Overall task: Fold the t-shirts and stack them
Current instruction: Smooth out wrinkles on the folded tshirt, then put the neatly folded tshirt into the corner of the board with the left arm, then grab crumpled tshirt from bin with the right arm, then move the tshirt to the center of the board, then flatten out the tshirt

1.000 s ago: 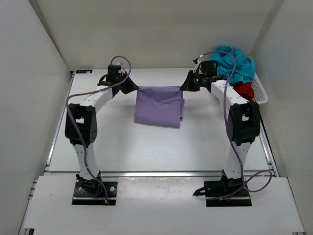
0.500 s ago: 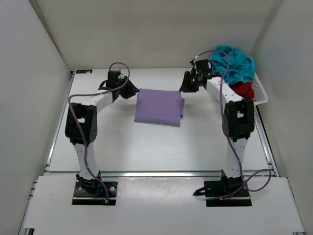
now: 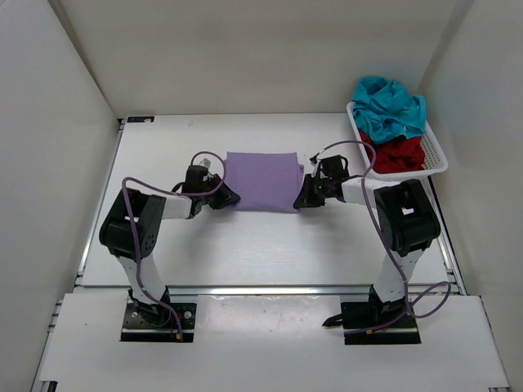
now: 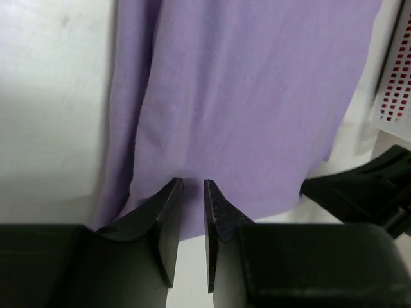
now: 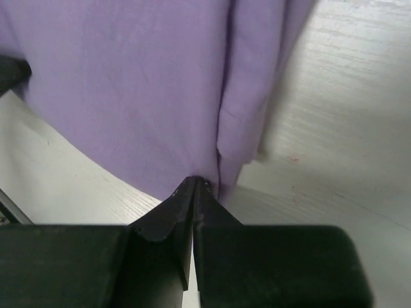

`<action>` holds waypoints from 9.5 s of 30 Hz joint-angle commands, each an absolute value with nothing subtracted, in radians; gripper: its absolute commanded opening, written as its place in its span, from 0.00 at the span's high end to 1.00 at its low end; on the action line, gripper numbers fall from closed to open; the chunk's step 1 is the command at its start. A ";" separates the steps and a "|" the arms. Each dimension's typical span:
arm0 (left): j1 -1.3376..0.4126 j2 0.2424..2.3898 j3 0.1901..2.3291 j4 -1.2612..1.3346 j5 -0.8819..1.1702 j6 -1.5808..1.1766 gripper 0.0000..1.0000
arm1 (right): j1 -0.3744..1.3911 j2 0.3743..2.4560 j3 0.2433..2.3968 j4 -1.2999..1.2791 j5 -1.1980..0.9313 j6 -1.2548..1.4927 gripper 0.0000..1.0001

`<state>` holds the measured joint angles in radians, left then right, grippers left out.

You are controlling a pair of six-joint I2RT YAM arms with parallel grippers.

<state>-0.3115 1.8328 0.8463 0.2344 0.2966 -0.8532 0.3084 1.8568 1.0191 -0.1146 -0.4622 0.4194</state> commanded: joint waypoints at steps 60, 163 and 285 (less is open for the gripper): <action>-0.191 1.922 1.198 0.072 0.182 -0.733 1.00 | 0.324 1.433 0.627 0.160 -0.548 0.482 0.59; -0.435 1.824 1.297 0.164 0.259 -0.815 0.80 | -0.055 1.665 1.427 -0.144 -0.370 0.390 0.96; -0.335 1.759 0.870 0.187 0.083 -0.745 0.72 | 0.831 1.445 0.653 0.000 -0.379 0.531 0.84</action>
<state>-0.3840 1.6371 0.6853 0.1425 0.1291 -0.7265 0.8246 1.4017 0.5560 -0.0235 -0.3569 0.5335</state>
